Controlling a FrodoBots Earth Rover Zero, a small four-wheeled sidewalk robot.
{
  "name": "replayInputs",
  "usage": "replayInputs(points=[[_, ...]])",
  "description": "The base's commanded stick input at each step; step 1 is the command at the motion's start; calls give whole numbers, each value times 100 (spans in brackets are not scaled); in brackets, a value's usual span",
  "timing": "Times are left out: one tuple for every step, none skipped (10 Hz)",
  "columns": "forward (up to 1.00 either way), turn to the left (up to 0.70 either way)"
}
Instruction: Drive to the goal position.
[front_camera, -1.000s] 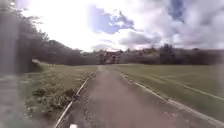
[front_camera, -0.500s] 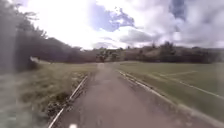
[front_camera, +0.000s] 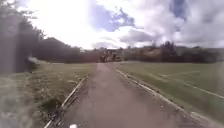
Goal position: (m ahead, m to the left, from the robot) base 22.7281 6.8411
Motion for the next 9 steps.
replayInputs(points=[[70, 16], [70, 31], [70, 35], [70, 33], [70, 1], [70, 1], [70, 1], [70, 1], [70, 1]])
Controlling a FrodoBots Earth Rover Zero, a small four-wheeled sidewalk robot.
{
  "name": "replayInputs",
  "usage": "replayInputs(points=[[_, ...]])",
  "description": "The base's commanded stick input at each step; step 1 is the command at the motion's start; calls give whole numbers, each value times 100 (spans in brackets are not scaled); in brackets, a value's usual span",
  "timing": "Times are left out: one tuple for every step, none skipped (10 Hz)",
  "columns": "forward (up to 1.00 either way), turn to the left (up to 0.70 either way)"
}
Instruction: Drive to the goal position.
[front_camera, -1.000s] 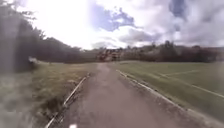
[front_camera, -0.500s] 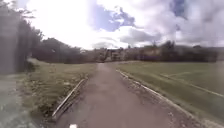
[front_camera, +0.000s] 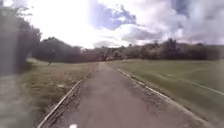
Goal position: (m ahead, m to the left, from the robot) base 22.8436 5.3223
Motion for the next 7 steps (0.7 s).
replayInputs(points=[[70, 1], [70, 1], [70, 1], [70, 1], [70, 1], [70, 1], [70, 1]])
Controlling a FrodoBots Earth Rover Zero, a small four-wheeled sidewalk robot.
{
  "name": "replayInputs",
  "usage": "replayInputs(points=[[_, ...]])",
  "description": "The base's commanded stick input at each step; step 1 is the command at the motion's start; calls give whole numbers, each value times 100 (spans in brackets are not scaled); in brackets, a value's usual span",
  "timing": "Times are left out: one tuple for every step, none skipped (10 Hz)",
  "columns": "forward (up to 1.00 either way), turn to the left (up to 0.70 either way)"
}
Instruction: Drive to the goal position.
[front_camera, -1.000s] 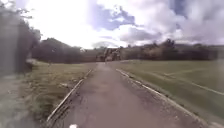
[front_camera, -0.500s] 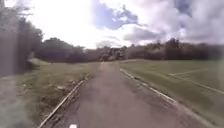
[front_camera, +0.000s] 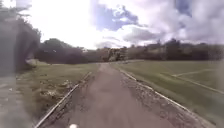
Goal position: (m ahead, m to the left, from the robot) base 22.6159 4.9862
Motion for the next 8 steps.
replayInputs(points=[[70, 1], [70, 1], [70, 1], [70, 1], [70, 1], [70, 1], [70, 1], [70, 1]])
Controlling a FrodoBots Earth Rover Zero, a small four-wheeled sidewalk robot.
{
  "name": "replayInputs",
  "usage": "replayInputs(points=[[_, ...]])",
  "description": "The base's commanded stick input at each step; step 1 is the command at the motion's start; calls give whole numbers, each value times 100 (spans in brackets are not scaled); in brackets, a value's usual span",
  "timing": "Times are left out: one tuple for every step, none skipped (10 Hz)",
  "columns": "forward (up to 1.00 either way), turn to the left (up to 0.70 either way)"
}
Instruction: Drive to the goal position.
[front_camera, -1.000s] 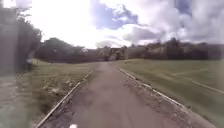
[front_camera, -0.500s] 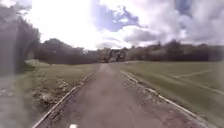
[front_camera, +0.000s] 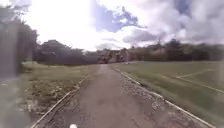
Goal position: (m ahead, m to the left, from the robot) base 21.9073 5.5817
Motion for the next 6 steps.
replayInputs(points=[[70, 1], [70, 32], [70, 24], [70, 1], [70, 1], [70, 1]])
